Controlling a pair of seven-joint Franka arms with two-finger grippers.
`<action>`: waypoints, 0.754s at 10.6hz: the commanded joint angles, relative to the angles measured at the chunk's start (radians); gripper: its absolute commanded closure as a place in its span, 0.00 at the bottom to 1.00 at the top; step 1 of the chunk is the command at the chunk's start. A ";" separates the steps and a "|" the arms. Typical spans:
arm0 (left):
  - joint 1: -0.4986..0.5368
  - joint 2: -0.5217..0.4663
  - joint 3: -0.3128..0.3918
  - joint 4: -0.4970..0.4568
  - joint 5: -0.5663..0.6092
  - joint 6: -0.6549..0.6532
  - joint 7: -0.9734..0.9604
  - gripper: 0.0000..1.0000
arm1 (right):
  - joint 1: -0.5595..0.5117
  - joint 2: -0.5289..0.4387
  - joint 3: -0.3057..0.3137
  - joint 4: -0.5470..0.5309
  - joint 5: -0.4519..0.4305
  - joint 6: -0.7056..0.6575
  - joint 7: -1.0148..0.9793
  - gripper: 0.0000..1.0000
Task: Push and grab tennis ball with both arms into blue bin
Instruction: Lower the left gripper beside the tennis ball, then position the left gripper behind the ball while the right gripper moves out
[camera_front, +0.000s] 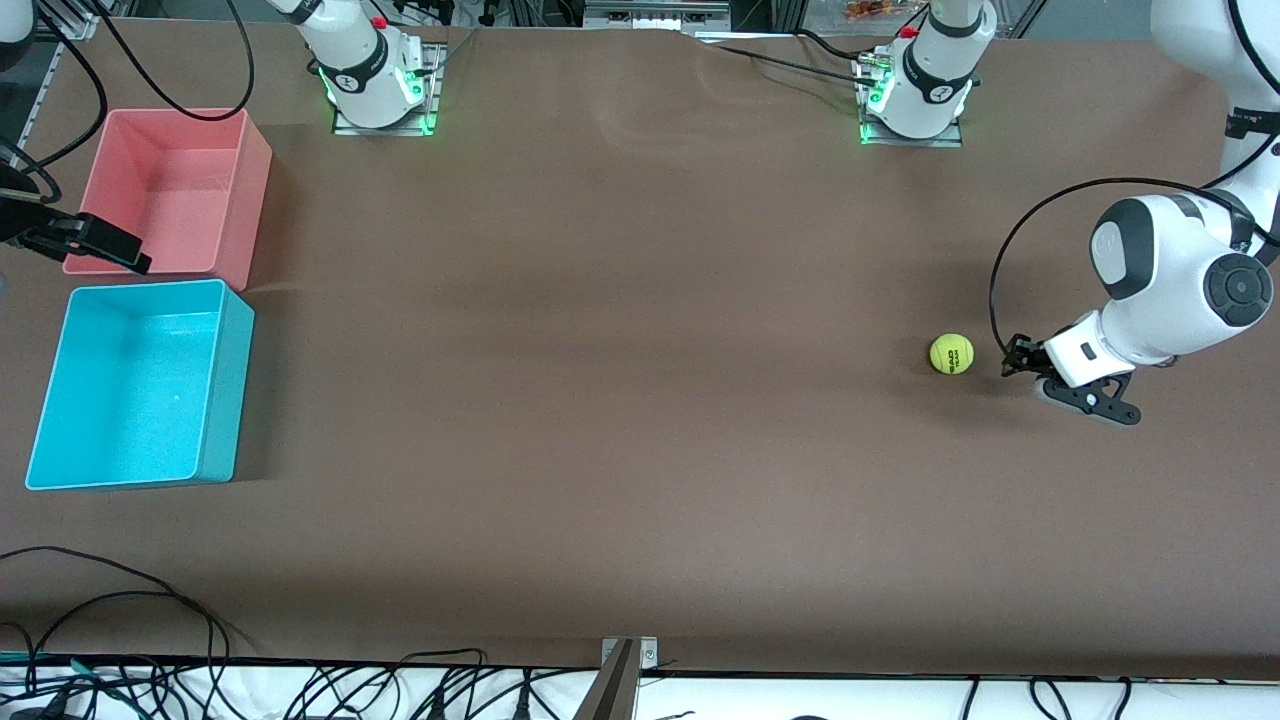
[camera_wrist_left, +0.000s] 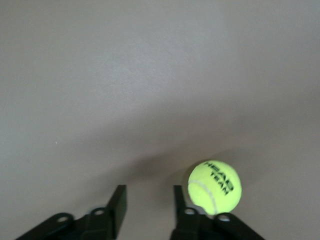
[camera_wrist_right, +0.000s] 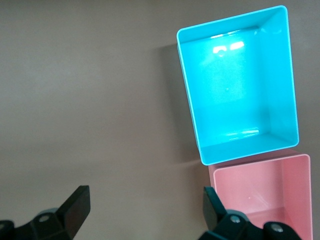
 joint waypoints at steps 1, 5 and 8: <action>0.013 -0.011 0.003 -0.025 -0.006 0.016 0.260 1.00 | 0.007 0.003 0.003 0.001 -0.014 -0.003 -0.012 0.00; 0.025 -0.011 0.018 -0.027 0.062 0.029 0.468 1.00 | 0.036 0.034 0.001 0.001 -0.038 0.003 -0.167 0.00; 0.034 0.021 0.024 -0.054 0.063 0.098 0.700 1.00 | 0.025 0.032 -0.020 0.001 0.012 -0.008 -0.193 0.00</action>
